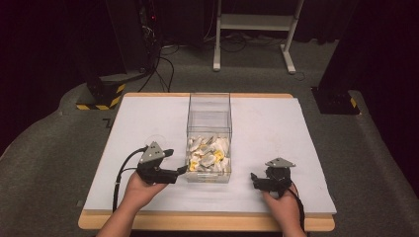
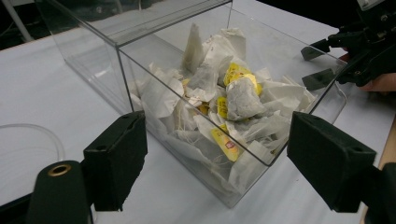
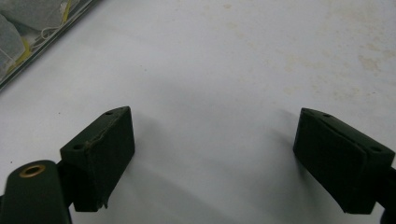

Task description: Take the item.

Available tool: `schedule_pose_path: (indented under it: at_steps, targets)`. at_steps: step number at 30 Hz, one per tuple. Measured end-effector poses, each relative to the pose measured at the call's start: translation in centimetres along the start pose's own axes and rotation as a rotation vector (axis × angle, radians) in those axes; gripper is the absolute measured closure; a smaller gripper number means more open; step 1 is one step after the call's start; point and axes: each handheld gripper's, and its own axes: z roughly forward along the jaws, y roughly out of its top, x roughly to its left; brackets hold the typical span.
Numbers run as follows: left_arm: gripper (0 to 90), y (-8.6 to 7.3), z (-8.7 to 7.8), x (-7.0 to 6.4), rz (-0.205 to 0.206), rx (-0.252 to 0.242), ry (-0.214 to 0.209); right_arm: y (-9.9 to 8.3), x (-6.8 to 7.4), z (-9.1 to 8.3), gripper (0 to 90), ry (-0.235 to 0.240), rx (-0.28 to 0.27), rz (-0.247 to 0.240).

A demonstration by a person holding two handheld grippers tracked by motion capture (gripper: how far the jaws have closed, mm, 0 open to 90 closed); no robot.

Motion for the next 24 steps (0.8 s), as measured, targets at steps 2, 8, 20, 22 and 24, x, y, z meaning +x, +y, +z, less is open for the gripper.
schedule_pose_path:
  at_steps: [2,8,20,22,24]
  targets:
    - [21.0,0.2,0.2,-0.2,0.005,0.002,-0.004,0.0,0.0,0.0,12.3,0.0,0.0,0.0]
    - [22.1,0.9,1.0,-0.6,0.019,0.012,-0.021,0.0,0.0,0.0,12.3,0.0,0.0,0.0]
    - [24.0,1.5,2.3,-0.8,0.028,0.045,-0.04,0.0,0.0,0.0,12.4,0.0,0.0,0.0]
    - [25.3,1.7,2.8,-0.9,0.027,0.059,-0.049,0.0,0.0,0.0,12.4,0.0,0.0,0.0]
    - [26.5,1.9,3.1,-0.9,0.028,0.065,-0.042,0.0,0.0,0.0,12.3,0.0,0.0,0.0]
